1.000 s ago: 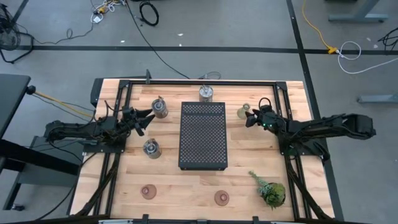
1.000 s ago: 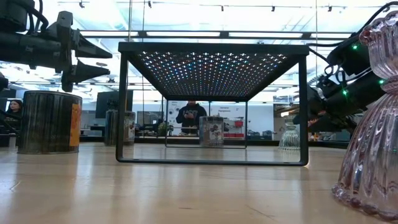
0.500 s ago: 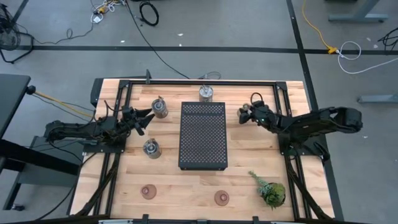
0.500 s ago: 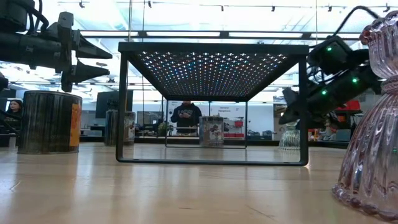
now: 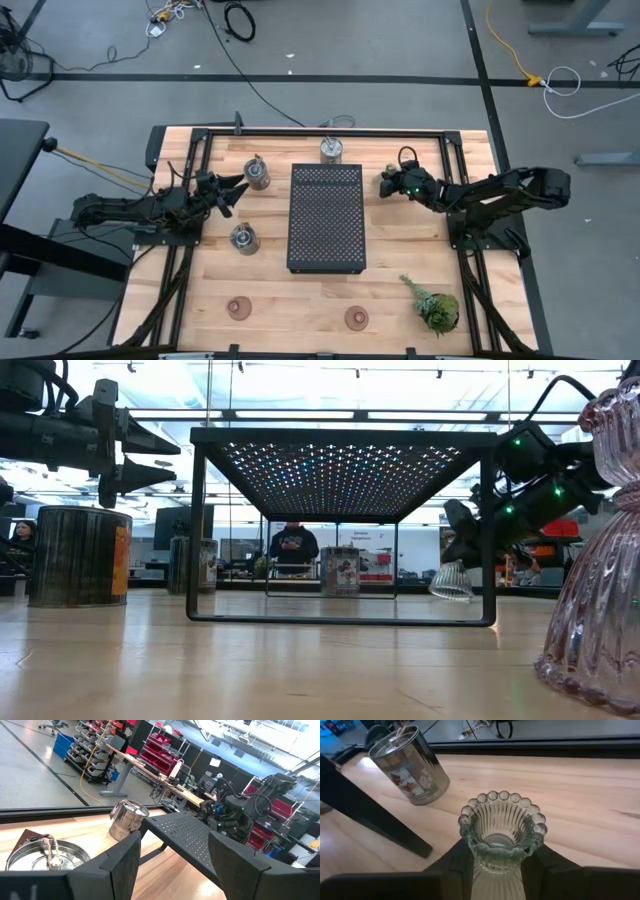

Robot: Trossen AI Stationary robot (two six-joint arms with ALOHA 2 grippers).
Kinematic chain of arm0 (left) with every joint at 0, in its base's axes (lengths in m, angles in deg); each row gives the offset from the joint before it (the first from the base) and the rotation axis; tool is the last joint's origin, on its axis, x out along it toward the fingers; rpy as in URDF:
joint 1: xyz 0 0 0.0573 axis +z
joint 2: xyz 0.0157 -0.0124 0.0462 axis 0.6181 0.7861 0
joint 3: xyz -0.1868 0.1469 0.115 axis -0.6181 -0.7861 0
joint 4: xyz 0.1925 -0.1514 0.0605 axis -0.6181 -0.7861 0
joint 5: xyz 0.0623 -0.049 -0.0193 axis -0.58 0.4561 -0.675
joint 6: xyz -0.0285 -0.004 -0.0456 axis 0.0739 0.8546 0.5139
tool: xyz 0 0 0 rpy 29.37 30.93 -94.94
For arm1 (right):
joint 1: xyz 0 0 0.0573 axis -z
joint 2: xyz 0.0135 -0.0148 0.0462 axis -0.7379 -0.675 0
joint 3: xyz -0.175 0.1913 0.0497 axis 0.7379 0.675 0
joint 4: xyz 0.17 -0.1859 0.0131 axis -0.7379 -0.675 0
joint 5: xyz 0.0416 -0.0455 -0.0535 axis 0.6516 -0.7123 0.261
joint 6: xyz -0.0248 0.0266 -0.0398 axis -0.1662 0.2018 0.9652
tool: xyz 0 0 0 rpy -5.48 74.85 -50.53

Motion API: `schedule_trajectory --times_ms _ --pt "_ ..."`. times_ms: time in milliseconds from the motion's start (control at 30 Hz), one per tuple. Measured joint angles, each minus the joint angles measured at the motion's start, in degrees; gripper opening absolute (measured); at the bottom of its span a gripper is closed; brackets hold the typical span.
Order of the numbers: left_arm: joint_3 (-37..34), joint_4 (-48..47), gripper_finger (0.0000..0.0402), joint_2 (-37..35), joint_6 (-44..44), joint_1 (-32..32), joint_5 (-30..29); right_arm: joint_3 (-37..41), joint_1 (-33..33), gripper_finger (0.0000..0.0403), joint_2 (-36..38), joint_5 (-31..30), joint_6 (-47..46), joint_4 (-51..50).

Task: Pick & Place candle stick holders
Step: Put the green glass candle holder on the shelf

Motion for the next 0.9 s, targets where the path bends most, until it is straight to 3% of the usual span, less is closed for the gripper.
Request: schedule_trajectory --times_ms 233,367,567,900 --pt "0.0 -0.02 0.0236 0.01 0.0 0.01 0.0 -4.78 0.0 0.0107 0.18 2.15 1.73 -7.67" --pt "0.0 -0.02 0.0236 0.01 0.0 0.02 0.0 -10.88 -0.07 0.0107 2.34 4.06 5.93 -19.27" --pt "0.0 -0.02 0.0236 0.01 -0.04 0.01 0.0 -21.65 -0.04 0.0107 7.58 2.32 13.96 -37.0" --pt "-0.01 -0.02 0.0236 0.01 -0.07 0.01 0.0 -33.27 -3.48 0.0107 16.1 1.87 15.71 -48.9"
